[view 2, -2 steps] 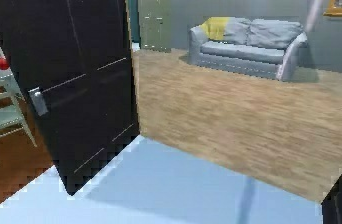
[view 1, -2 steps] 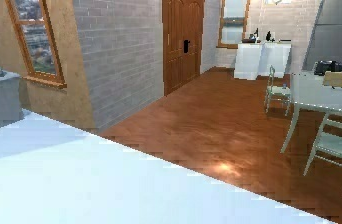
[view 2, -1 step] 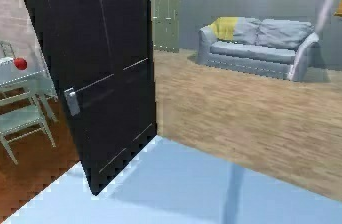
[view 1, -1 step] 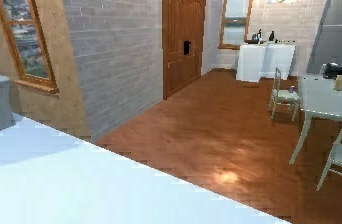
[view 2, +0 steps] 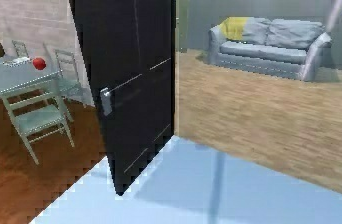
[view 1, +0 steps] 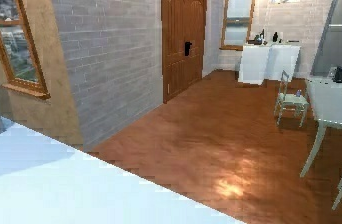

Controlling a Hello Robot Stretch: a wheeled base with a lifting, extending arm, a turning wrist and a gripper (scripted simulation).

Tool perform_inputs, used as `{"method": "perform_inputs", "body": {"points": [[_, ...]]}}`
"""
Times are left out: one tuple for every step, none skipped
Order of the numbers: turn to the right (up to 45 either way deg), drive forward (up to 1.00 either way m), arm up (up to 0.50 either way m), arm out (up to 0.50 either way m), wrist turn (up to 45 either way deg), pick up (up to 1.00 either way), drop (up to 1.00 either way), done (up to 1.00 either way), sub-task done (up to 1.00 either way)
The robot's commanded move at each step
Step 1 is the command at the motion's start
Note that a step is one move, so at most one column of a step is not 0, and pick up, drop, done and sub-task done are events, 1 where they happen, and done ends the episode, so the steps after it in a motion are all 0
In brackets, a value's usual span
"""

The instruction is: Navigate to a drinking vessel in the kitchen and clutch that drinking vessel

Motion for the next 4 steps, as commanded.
{"method": "perform_inputs", "body": {"points": [[18.0, 0.00, 0.00, 0.00, 0.0, 0.00, 0.00, 0.00, 0.00], [0.0, 1.00, 0.00, 0.00, 0.0, 0.00, 0.00, 0.00, 0.00], [0.0, 1.00, 0.00, 0.00, 0.0, 0.00, 0.00, 0.00, 0.00], [3.0, 0.00, 0.00, 0.00, 0.0, 0.00, 0.00, 0.00, 0.00]]}}
